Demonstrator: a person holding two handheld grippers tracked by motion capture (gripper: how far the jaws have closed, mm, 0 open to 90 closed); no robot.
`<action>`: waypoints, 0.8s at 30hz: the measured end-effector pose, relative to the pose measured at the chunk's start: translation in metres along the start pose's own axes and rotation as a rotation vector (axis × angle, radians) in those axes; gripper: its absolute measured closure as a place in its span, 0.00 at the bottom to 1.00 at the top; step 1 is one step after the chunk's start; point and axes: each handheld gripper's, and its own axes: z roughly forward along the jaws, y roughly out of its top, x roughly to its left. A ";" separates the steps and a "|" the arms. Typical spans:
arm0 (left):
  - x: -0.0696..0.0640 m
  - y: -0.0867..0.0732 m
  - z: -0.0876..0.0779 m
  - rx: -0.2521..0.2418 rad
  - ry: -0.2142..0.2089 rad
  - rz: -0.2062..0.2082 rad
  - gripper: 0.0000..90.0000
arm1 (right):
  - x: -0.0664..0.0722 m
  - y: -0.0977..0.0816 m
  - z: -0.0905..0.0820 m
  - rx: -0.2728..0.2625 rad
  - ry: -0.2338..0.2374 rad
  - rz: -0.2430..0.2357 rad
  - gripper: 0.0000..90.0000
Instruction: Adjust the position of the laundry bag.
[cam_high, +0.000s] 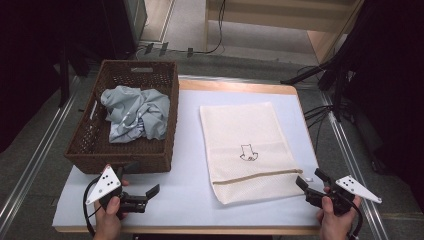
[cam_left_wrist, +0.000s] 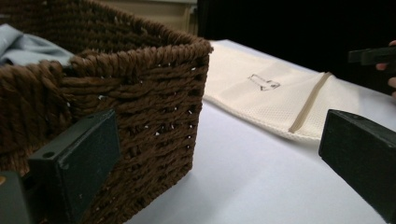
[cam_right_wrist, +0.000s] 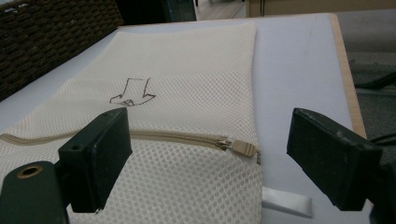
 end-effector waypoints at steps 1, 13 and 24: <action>-0.001 0.000 0.002 0.006 0.004 -0.002 0.00 | -0.001 0.000 0.000 0.007 0.001 0.009 0.16; -0.038 0.003 0.038 0.040 -0.056 -0.010 0.00 | -0.005 0.003 0.008 0.033 -0.032 0.020 0.29; -0.059 0.000 0.066 0.099 -0.070 0.009 0.00 | 0.006 0.005 0.024 0.085 -0.077 -0.013 0.31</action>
